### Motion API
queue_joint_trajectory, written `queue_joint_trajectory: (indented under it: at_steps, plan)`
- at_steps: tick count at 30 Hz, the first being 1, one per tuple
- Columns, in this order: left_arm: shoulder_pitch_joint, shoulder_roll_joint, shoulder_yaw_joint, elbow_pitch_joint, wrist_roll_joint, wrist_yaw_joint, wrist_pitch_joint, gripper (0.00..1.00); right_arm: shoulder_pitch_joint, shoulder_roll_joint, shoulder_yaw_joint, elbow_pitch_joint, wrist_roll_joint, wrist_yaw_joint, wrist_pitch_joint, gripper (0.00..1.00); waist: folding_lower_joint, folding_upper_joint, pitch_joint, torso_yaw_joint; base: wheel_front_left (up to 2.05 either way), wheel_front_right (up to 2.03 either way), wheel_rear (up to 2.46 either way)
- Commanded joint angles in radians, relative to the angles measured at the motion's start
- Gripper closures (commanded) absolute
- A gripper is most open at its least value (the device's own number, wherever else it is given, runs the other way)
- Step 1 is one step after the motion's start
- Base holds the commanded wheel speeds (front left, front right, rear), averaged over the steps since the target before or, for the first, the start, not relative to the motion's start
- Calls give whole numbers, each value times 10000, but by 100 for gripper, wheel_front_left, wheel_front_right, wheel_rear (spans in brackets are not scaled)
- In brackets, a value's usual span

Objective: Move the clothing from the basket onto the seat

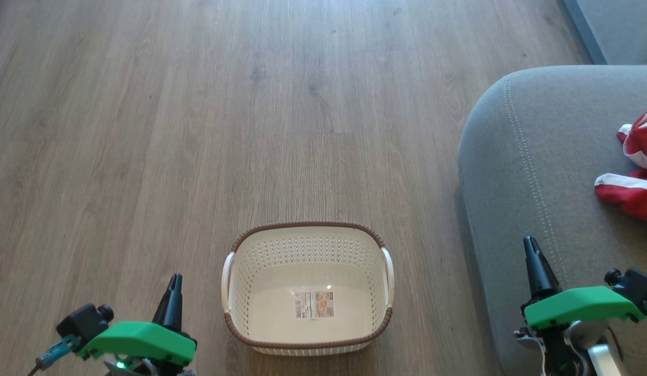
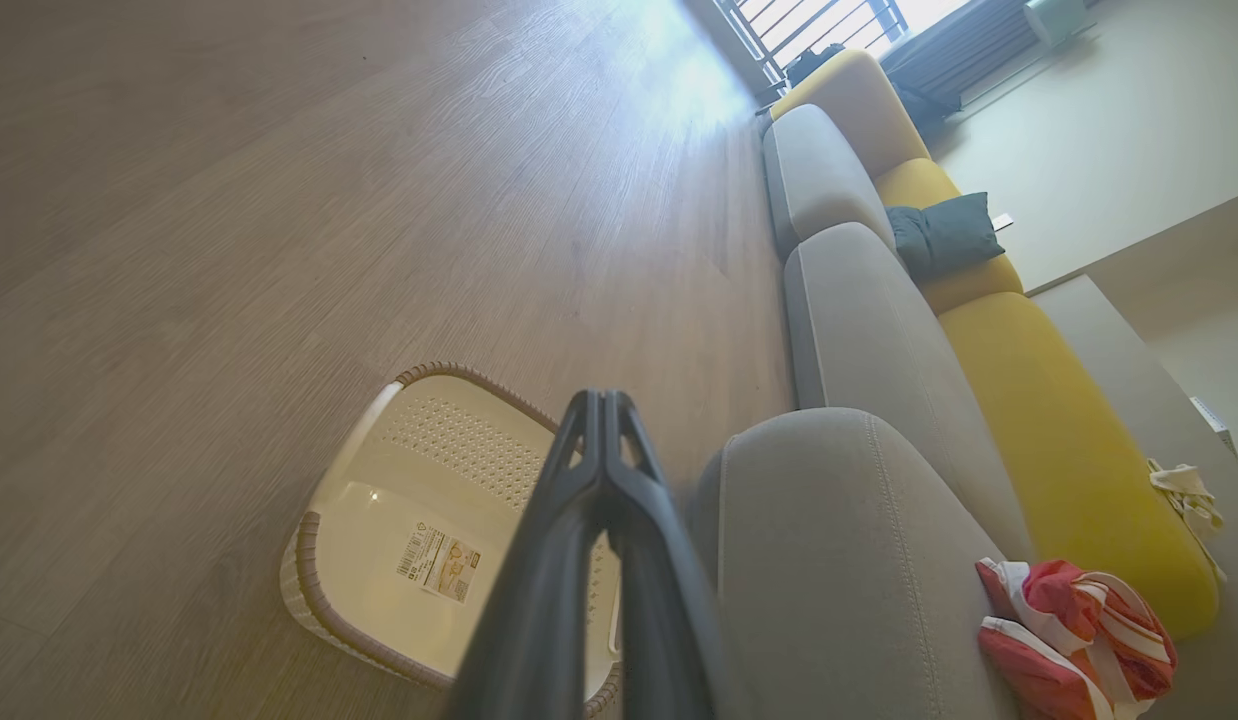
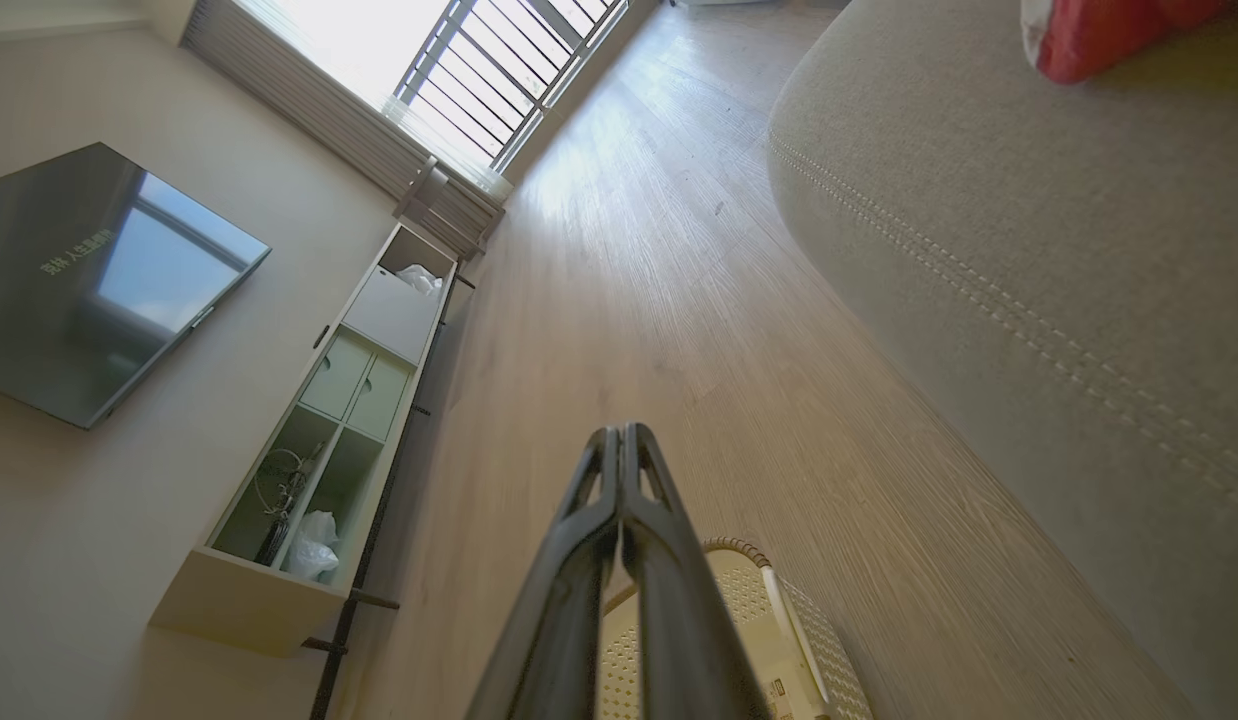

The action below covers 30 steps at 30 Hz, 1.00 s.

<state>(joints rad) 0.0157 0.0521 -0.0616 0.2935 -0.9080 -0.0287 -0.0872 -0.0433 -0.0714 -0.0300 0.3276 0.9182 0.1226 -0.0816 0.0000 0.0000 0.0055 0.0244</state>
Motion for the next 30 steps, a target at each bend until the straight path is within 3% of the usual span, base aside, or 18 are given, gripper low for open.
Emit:
queue_joint_trajectory:
  at_steps: [1, 30]
  plan:
    - [-522, 25, 292, -361, -260, -110, 79, 100, -488, -31, 11, -396, 279, 39, 64, 100, 0, 0, 0, -4, 0, 0, 0]
    - [-833, 19, 915, -413, -3214, -507, 907, 100, -558, 75, -363, -584, 3166, 57, 889, 100, 0, 0, -11, -109, 0, 0, 0]
